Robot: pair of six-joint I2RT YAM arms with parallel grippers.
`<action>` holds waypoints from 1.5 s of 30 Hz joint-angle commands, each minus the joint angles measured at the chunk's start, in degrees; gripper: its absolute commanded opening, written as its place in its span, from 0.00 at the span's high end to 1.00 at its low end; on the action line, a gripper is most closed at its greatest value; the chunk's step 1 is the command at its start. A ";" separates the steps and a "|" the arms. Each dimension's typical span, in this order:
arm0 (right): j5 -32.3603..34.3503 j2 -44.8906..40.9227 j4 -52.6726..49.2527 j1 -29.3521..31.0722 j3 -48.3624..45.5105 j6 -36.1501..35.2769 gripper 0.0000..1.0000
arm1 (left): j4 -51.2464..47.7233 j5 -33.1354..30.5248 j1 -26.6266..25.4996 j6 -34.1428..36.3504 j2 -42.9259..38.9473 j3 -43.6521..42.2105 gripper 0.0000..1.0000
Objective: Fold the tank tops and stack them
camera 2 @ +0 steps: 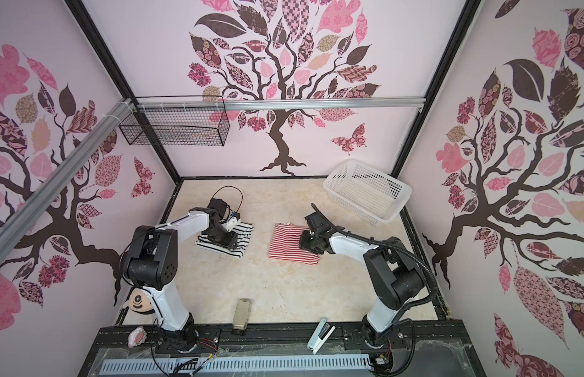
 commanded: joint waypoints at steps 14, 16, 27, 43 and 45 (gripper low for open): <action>9.58 -17.68 -10.38 -2.09 -21.02 5.09 0.63 | -6.19 8.66 -16.91 -6.17 9.78 8.95 0.54; 9.53 -21.67 -11.94 -2.01 -23.31 6.43 0.63 | -6.65 9.27 -17.78 -6.96 10.97 11.16 0.53; 7.98 -43.99 -21.64 -2.04 -21.31 8.63 0.53 | -9.29 11.92 -21.71 -8.13 10.45 18.67 0.50; 8.78 -28.99 -14.59 -13.99 -19.13 -1.24 0.30 | -13.56 28.85 -24.66 -3.74 2.10 12.73 0.25; 7.74 -27.67 -13.53 -16.25 -19.16 -2.36 0.30 | -12.99 29.25 -26.04 -3.52 2.42 12.10 0.26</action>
